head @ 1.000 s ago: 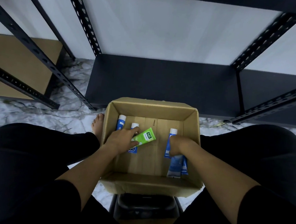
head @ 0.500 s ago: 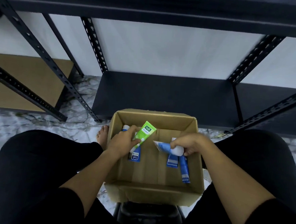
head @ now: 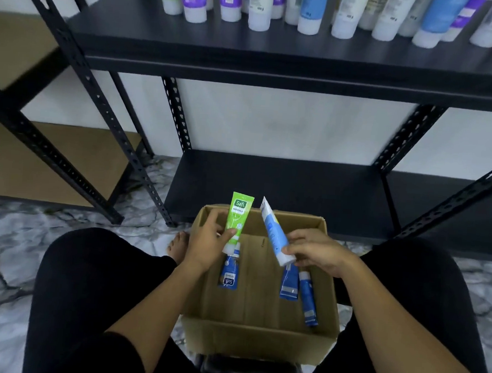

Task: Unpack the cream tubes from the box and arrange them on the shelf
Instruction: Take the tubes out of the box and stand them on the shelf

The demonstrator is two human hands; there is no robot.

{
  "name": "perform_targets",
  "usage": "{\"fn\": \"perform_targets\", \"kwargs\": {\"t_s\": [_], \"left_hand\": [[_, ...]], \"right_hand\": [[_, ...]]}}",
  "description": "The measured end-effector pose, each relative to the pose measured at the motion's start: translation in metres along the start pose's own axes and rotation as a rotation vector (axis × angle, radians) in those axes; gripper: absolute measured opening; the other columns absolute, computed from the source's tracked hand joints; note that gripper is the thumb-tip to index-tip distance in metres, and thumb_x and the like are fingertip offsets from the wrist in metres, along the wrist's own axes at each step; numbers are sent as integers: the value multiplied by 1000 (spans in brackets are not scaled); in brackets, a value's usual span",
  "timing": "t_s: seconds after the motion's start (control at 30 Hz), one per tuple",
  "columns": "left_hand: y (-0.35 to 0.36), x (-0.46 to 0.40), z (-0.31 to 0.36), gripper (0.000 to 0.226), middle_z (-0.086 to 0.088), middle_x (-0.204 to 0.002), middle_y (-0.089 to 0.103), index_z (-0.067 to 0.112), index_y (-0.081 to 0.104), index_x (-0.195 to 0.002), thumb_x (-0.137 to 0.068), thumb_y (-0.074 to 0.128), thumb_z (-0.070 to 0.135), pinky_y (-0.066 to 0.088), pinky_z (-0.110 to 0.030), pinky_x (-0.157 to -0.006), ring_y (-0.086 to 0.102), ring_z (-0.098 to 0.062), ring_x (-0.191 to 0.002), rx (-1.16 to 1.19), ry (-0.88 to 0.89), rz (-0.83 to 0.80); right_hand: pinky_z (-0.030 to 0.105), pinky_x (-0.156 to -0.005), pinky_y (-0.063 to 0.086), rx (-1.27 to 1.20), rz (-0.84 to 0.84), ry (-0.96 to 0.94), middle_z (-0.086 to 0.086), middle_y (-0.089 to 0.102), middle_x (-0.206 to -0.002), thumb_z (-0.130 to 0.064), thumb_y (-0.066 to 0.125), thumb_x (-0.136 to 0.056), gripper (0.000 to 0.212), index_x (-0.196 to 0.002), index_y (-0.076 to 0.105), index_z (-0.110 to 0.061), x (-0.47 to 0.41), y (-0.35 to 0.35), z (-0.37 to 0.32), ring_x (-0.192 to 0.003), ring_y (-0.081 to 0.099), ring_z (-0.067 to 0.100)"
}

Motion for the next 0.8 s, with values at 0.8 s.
{"fn": "perform_targets", "kwargs": {"t_s": [0.8], "left_hand": [[-150,-30,156,50,-7,-87,67,43,39,-132,-94,65,22,54,-29,-70,67,-18,-80,329,461,324]], "right_hand": [[20,-75,56,-94,361,-879,-2,68,-107,-1,79,-79,45,-107,51,-23,76,25,-228,-93,70,8]]}}
Point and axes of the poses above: each hand's wrist, its own x-axis away from the middle knuckle, its own y-axis out of the palm, z = x × y, the point moved 2 cm from there along -x, towards the middle knuckle
